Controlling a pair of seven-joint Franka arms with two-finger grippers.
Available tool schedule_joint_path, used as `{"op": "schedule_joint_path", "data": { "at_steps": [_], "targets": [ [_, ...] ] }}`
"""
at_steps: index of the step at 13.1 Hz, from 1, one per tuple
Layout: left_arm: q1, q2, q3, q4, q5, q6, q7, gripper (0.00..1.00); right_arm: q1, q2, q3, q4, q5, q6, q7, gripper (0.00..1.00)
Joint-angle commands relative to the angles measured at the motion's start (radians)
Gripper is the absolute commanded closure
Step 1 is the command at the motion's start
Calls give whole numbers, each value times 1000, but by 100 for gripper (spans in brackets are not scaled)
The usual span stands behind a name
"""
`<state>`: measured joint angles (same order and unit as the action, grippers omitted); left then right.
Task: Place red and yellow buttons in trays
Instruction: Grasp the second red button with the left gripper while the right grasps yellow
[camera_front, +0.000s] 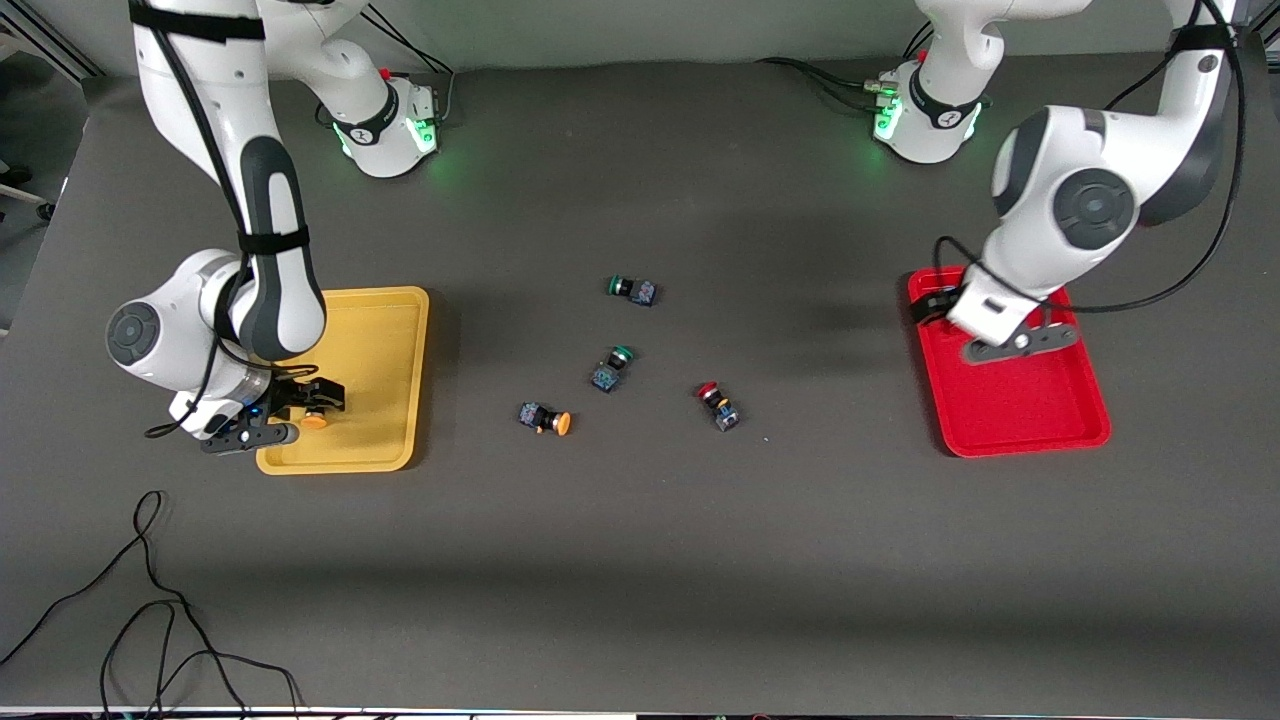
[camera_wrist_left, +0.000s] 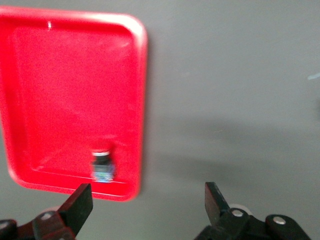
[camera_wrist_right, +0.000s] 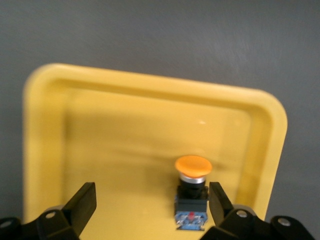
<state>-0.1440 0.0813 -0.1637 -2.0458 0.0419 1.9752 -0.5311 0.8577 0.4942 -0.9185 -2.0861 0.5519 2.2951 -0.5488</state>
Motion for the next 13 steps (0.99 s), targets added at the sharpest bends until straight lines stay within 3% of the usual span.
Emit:
{"op": "schedule_joint_path", "data": {
  "at_steps": [1,3,5,10,13],
  "targets": [
    [-170,309,9,353,-4,-78,-270,0,147,-16,-100,145,-81,-205,95,0],
    [-244,432,9,485,-10,-65,-368,0,176,4,-83,248,-86,-278,102,0],
    [-276,494,9,548,-8,-59,-372,0,230,30,-37,287,-86,-276,89,0],
    [-295,610,9,552,-10,95,-375,0,242,81,186,370,-87,-177,26,0],
    [-356,659,9,544,-10,194,-492,0,242,161,214,360,-79,8,-230,0]
  ]
}}
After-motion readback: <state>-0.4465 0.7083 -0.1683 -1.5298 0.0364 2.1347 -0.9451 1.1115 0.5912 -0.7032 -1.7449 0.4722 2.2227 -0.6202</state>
